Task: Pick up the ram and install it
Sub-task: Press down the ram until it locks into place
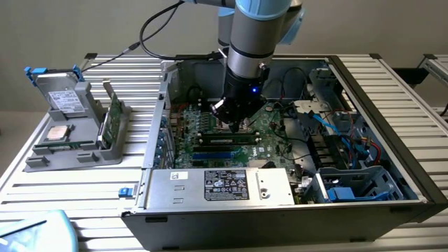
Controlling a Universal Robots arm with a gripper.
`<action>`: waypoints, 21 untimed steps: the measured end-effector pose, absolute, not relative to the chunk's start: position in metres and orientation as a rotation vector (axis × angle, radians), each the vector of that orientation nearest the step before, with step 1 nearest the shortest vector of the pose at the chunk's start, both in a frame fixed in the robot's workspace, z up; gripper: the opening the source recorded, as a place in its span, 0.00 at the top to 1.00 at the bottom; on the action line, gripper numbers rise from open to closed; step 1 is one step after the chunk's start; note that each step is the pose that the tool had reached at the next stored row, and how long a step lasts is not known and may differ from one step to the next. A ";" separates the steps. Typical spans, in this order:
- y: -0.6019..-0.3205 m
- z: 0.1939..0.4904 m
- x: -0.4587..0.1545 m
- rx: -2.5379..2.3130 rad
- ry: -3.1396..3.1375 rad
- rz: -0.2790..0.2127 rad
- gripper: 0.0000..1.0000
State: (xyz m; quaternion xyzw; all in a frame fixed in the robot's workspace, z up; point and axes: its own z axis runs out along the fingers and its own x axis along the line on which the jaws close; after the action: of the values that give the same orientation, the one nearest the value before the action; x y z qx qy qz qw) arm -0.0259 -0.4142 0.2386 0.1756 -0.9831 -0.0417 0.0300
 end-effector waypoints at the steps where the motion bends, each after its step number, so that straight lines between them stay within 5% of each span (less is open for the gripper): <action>1: -0.414 0.239 -0.026 0.535 -3.029 -0.129 0.89; 12: -0.415 0.241 -0.026 0.460 -3.003 -0.132 0.89; 21: -0.415 0.245 -0.026 0.357 -3.014 -0.059 0.89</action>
State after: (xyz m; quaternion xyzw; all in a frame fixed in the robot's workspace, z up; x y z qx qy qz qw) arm -0.0259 -0.4147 0.2454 0.1175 -0.9915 -0.0193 0.0528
